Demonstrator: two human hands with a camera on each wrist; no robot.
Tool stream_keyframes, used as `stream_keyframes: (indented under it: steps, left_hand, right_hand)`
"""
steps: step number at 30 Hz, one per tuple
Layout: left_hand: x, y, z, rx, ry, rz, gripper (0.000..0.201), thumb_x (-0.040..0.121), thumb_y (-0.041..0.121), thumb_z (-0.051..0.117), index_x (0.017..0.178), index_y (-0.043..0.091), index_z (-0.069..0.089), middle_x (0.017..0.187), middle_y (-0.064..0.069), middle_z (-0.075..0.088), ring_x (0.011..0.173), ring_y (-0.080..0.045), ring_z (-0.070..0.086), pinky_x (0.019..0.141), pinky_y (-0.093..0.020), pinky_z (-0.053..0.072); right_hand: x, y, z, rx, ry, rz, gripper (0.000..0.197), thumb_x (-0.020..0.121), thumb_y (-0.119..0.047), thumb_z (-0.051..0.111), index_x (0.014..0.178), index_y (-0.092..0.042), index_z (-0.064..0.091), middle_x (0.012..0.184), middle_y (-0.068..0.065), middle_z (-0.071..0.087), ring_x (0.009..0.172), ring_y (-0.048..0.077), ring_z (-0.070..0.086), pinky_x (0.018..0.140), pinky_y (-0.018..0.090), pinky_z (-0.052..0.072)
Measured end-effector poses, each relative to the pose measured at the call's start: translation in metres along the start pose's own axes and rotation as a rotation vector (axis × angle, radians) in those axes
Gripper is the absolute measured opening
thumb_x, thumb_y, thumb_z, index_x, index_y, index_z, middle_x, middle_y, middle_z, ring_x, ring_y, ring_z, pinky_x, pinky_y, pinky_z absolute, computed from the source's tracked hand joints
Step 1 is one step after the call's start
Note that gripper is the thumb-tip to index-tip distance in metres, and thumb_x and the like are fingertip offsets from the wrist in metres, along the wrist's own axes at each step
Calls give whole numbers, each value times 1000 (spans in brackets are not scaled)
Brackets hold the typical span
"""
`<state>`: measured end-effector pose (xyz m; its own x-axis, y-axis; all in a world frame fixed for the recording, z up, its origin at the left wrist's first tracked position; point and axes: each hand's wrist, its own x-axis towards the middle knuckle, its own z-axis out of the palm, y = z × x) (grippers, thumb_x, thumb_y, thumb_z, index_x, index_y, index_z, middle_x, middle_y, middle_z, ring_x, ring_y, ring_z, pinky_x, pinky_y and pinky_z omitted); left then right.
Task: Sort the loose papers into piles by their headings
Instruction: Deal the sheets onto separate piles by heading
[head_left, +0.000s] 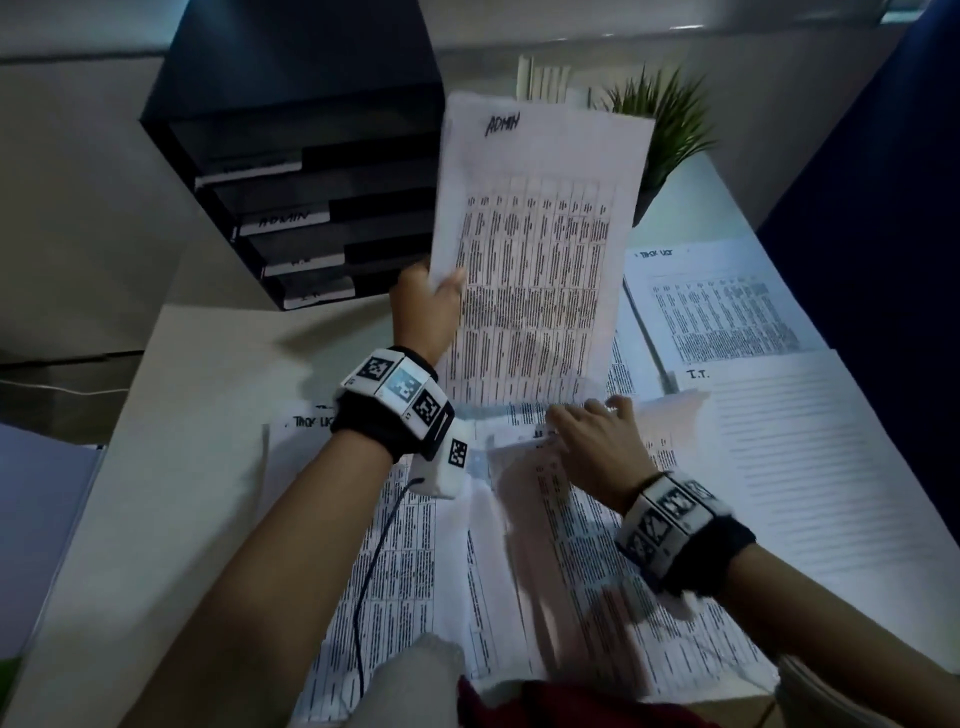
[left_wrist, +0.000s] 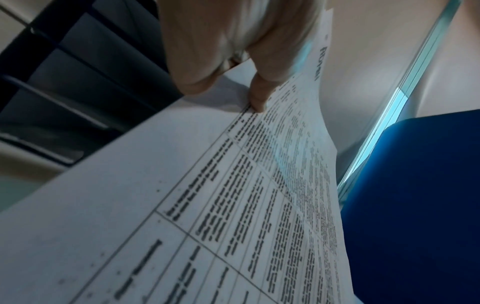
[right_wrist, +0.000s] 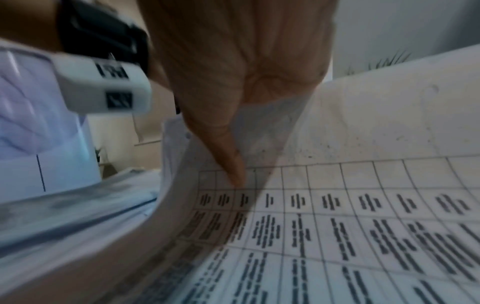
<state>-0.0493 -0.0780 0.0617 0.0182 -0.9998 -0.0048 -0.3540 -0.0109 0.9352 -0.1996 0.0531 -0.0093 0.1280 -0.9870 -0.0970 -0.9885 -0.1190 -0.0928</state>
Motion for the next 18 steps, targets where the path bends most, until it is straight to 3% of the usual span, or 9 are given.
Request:
stream_keyframes:
  steps: [3, 5, 7, 10, 12, 13, 15, 17, 18]
  left_hand:
    - [-5, -19, 17, 58, -36, -92, 20, 93, 11, 51, 110, 3, 57, 98, -3, 64, 89, -14, 60, 70, -12, 43]
    - [-11, -33, 29, 117, -79, -170, 26, 92, 8, 49, 118, 3, 52, 115, -9, 61, 105, -23, 57, 78, -19, 40]
    - [-18, -44, 41, 168, -148, -233, 32, 92, 3, 45, 124, 4, 46, 123, -13, 57, 107, -26, 56, 77, -22, 40]
    - [-28, -56, 52, 240, -275, -360, 54, 91, -2, 38, 142, 10, 25, 132, -16, 48, 99, -24, 52, 68, -25, 43]
    - [-32, -61, 55, 317, -349, -415, 62, 92, 1, 38, 147, 12, 12, 132, -13, 47, 99, -28, 56, 72, -27, 46]
    - [-33, -62, 55, 351, -373, -429, 62, 93, 3, 38, 147, 10, 11, 130, -10, 47, 100, -28, 56, 75, -28, 45]
    - [-31, -66, 56, 384, -367, -438, 56, 92, 4, 38, 144, 4, 19, 140, -15, 41, 119, -31, 48, 92, -31, 41]
    - [-27, -69, 56, 354, -340, -436, 51, 88, 1, 37, 138, -1, 29, 141, -20, 39, 127, -34, 40, 105, -38, 36]
    - [-24, -72, 55, 329, -315, -430, 50, 85, 1, 36, 135, -2, 34, 138, -20, 41, 125, -35, 41, 105, -43, 36]
  right_hand:
    - [-21, 4, 4, 34, 293, -30, 34, 50, -6, 78, 74, -17, 57, 68, -4, 59, 67, 19, 60, 78, 47, 45]
    - [-29, 5, 6, 63, 362, -34, 33, 49, -5, 78, 69, -17, 54, 65, -4, 55, 63, 19, 57, 81, 44, 39]
    - [-31, 7, 8, 93, 404, -8, 29, 53, -5, 75, 70, -16, 55, 67, -3, 55, 65, 21, 58, 82, 39, 28]
    - [-26, 8, 11, 91, 439, 21, 10, 66, -14, 60, 73, -18, 56, 69, -4, 57, 69, 21, 59, 87, 38, 24]
    - [-17, 7, 14, 72, 442, 29, 6, 71, -18, 54, 76, -19, 58, 71, -5, 59, 72, 20, 61, 93, 39, 22]
    - [-11, 7, 17, 65, 432, 42, 9, 71, -16, 61, 79, -18, 59, 72, -4, 61, 73, 20, 62, 95, 40, 21]
    - [2, 6, 20, 52, 382, 74, 29, 64, -13, 77, 89, -16, 63, 77, -1, 64, 77, 21, 63, 98, 44, 22]
    - [11, 5, 18, 68, 242, 108, 44, 70, -13, 74, 112, -14, 60, 97, 4, 65, 96, 24, 62, 104, 51, 23]
    - [15, 5, 18, 95, 132, 124, 50, 79, -14, 66, 127, -16, 51, 115, 5, 59, 113, 25, 53, 107, 54, 18]
